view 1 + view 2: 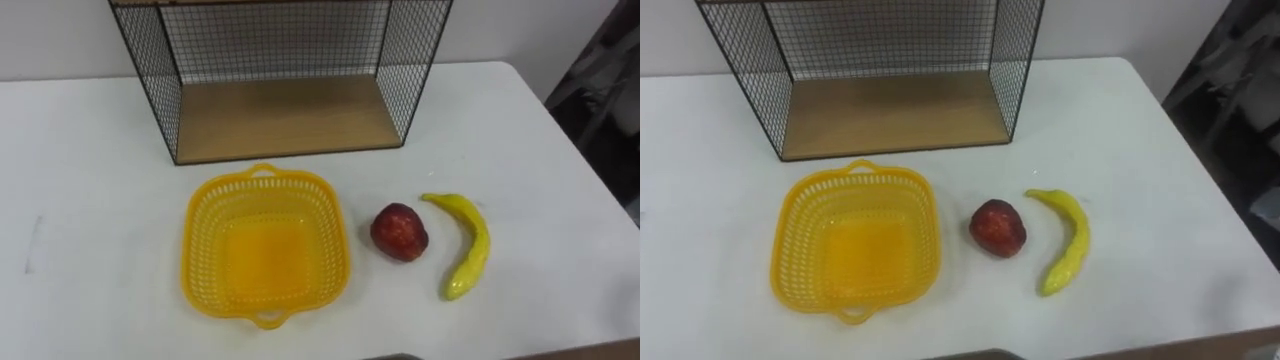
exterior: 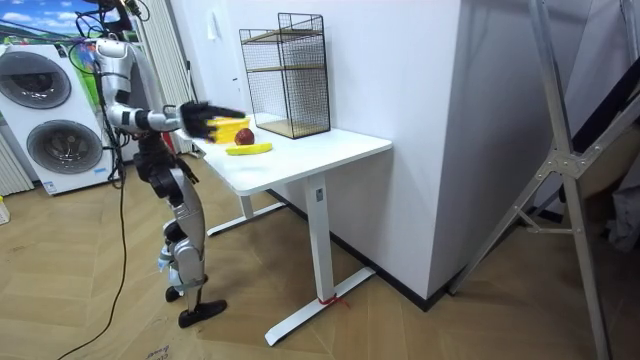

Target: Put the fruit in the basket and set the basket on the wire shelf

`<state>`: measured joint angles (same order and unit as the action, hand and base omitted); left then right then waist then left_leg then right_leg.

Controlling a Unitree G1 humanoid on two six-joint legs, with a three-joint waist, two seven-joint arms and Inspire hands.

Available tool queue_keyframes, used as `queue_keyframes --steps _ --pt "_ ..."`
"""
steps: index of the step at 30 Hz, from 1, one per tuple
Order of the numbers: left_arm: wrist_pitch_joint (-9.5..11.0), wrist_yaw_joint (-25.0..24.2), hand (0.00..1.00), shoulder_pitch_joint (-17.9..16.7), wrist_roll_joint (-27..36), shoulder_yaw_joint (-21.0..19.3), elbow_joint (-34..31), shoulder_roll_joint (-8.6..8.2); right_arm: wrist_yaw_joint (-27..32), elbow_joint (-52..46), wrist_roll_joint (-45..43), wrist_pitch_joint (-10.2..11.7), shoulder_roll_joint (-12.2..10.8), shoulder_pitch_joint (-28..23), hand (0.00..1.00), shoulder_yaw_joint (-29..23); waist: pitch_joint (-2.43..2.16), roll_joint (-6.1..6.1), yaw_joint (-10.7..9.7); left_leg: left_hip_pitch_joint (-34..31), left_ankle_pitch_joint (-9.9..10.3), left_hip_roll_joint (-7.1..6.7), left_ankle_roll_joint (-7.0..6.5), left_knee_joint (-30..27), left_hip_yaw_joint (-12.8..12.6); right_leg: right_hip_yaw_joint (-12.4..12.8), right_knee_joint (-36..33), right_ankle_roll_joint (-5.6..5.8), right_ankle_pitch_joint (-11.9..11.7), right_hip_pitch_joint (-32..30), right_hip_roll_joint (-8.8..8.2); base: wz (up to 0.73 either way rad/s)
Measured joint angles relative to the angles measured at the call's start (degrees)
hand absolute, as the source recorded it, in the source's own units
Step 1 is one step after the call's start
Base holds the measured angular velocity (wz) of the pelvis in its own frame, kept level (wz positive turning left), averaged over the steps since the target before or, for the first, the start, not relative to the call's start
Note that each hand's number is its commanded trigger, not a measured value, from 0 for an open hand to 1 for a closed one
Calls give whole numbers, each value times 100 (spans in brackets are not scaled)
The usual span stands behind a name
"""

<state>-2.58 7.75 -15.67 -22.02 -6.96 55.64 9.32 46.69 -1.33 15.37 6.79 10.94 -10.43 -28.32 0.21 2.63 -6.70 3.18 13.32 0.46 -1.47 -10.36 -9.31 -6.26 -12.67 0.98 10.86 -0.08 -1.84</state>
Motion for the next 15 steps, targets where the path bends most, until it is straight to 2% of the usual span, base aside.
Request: queue_keyframes --steps 4,6,9,15 --pt "4 -91 0 32 -3 166 -6 27 -604 -269 -270 1 78 48 0 548 -6 16 141 -4 0 7 0 -3 15 -3 7 0 0 2 0 0" --pt "4 -160 0 40 -3 169 -43 24 -1133 -279 -278 -66 129 59 0 858 -12 24 236 -4 0 10 0 -2 20 -25 11 0 0 25 -3 5" --pt "2 -279 0 -7 -11 285 -51 39 -1733 -276 -265 -142 154 212 0 1195 -4 9 274 30 0 7 0 0 21 -35 11 0 -1 87 -6 2" --pt "-2 -351 0 -42 -7 398 8 38 -2763 -275 -259 -148 168 264 0 1803 0 -20 384 65 0 20 1 -41 66 -111 9 -17 -15 168 -13 3"
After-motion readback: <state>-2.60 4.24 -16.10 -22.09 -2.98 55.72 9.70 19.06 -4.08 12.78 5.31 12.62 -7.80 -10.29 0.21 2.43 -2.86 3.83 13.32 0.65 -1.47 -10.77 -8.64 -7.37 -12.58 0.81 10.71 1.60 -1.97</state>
